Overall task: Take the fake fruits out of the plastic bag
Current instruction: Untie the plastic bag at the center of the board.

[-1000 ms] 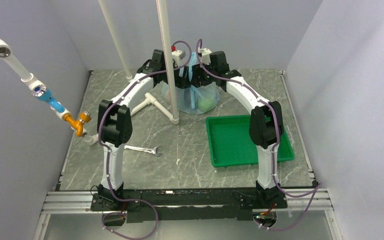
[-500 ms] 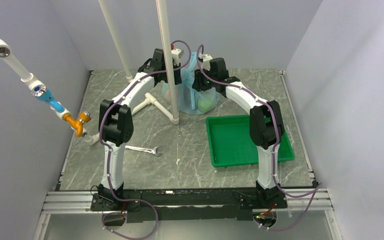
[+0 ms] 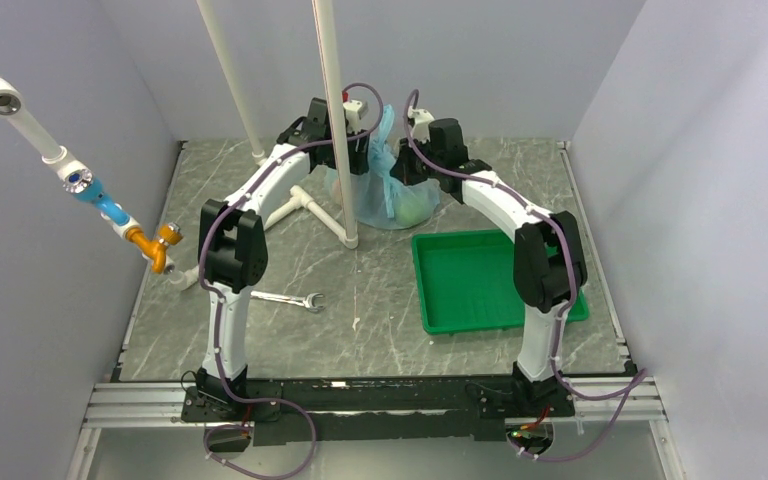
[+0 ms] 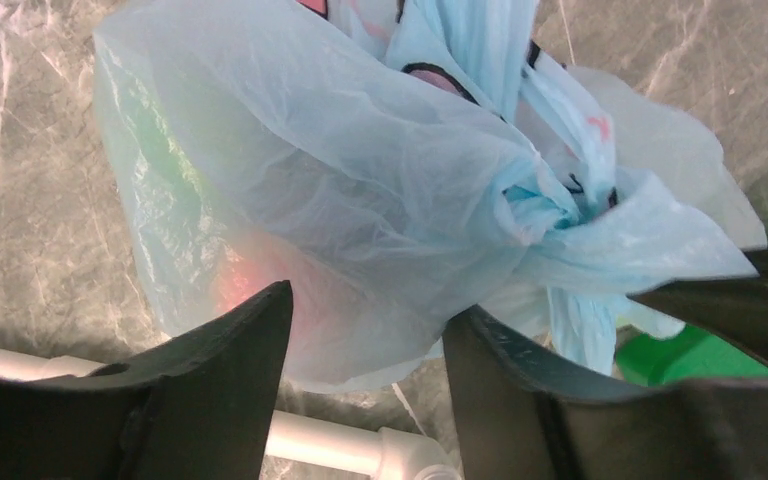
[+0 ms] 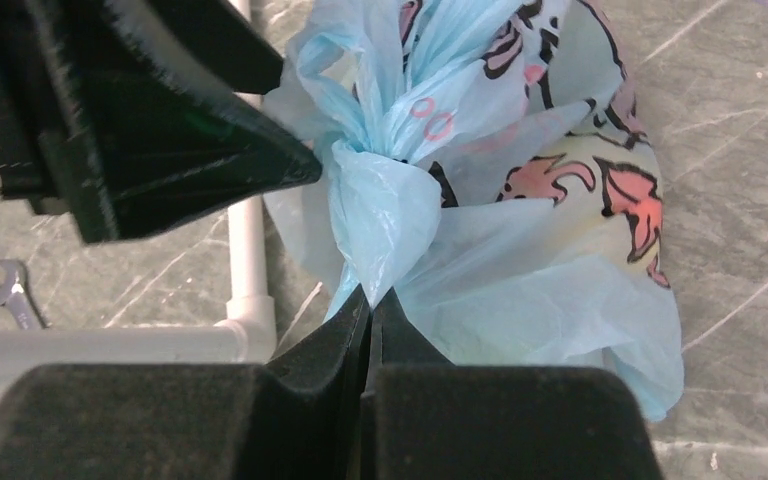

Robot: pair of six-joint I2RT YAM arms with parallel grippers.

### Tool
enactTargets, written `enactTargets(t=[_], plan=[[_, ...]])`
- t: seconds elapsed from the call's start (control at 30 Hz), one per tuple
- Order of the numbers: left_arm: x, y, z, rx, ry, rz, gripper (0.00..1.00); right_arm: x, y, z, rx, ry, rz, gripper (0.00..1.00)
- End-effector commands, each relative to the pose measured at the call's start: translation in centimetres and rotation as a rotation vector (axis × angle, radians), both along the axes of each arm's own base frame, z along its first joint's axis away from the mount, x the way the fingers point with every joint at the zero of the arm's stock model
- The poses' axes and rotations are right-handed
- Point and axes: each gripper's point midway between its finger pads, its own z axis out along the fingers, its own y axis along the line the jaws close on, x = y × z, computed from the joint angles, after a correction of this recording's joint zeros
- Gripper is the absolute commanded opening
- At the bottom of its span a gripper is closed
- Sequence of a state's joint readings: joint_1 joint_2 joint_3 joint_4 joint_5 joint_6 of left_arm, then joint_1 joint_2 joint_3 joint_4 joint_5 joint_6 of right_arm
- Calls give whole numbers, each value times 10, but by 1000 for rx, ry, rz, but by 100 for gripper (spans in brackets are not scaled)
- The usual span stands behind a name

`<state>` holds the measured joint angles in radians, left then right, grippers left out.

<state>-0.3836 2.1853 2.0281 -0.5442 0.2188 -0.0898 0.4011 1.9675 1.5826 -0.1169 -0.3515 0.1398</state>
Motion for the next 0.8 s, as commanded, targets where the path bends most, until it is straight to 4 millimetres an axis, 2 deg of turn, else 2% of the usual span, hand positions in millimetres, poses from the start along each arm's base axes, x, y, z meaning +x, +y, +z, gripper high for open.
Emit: enactTargets(t=[0.0,0.1,0.17,0.23,0.37,0.47,0.57,0.67,0.77], plan=[[8,-6,19,-12,-48,14,54,-9,10,46,84,-116,51,0],[13,-10,27,-72,-73,45,32,-9,10,38,69,-100,61,0],[18,-4,33,-76,-94,104,1,-5,5,35,47,-104,27,0],[20,9,38,-72,-104,200,0,-5,-4,35,33,-135,-18,0],[13,34,40,-103,-127,341,0,-14,-41,25,23,-180,-178,0],[2,43,35,-130,-103,380,0,-18,-68,25,95,-175,-252,0],[-8,45,29,-127,-60,372,0,-18,-90,14,85,-141,-333,0],[-18,41,21,-122,-14,334,0,-16,-101,8,39,-127,-382,0],[-22,36,17,-130,19,312,0,-16,-94,12,44,-108,-351,0]])
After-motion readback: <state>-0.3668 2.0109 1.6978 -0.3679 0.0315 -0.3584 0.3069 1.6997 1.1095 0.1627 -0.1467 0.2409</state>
